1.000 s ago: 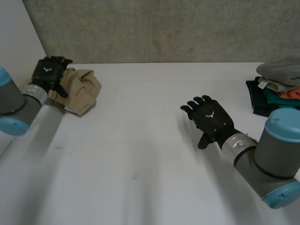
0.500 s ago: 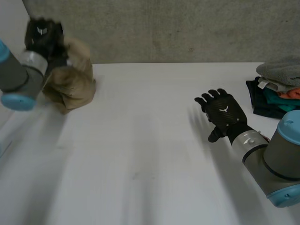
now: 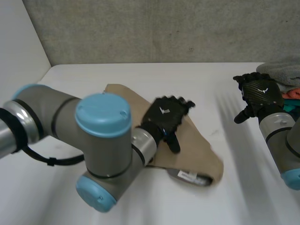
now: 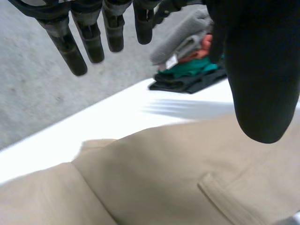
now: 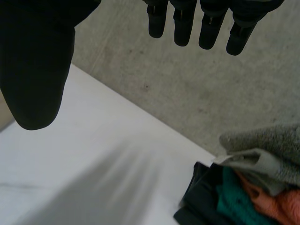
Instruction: Fold the laundry.
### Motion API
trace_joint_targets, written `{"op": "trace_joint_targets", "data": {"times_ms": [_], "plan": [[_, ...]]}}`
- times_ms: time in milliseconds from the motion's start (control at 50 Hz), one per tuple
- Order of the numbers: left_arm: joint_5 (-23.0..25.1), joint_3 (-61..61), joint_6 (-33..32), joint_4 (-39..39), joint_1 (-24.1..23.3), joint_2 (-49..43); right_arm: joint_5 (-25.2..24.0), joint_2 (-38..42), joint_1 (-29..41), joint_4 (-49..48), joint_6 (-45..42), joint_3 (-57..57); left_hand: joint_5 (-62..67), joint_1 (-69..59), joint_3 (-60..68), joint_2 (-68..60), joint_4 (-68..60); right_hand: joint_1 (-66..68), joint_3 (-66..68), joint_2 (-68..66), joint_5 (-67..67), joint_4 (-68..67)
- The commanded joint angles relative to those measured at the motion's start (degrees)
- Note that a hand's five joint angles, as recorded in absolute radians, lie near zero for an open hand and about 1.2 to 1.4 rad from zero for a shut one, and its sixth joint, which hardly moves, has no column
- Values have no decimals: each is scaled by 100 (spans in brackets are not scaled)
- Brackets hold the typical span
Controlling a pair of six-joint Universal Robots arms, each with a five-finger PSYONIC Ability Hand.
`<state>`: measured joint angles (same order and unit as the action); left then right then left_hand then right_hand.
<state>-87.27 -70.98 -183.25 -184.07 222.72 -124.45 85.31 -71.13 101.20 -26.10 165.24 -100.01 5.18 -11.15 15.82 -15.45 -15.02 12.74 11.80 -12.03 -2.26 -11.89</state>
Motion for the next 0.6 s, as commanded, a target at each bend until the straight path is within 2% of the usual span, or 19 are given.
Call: {"op": "trace_joint_targets", "data": {"times_ms": [20,140,220,280,340,420,520,600], "plan": [[228,-258,167,46,490,640,-67,30,118,728,34,175,-518,115,-582,545,502,-274,-180,203,226,189],[465,-601,-17,-199,1422,1194,-190,-207,461,1782,43,272,-518,115,-582,545,502,-274,-180,203,226,189],[1052,-584,-333,-314,2133,1055,-260,-331,760,2547,139,272,-518,115,-582,545,502,-274,-180,203,226,189],[1378,-435,-571,-332,2398,757,-243,-348,1067,2759,368,202,-518,115,-582,545,502,-274,-180,203,226,189],[1616,-31,-905,-270,2662,230,-129,-313,1375,2672,614,26,-518,115,-582,545,502,-274,-180,203,226,189],[1739,602,-1265,-112,2847,-518,266,-129,1779,2171,676,-202,-518,115,-582,545,502,-274,-180,203,226,189],[2073,1428,-1661,152,2891,-1476,1134,274,2262,1355,510,-466,-518,115,-582,545,502,-274,-180,203,226,189],[2267,1850,-1951,301,2865,-2012,1540,556,2465,862,194,-545,-518,115,-582,545,502,-274,-180,203,226,189]]}}
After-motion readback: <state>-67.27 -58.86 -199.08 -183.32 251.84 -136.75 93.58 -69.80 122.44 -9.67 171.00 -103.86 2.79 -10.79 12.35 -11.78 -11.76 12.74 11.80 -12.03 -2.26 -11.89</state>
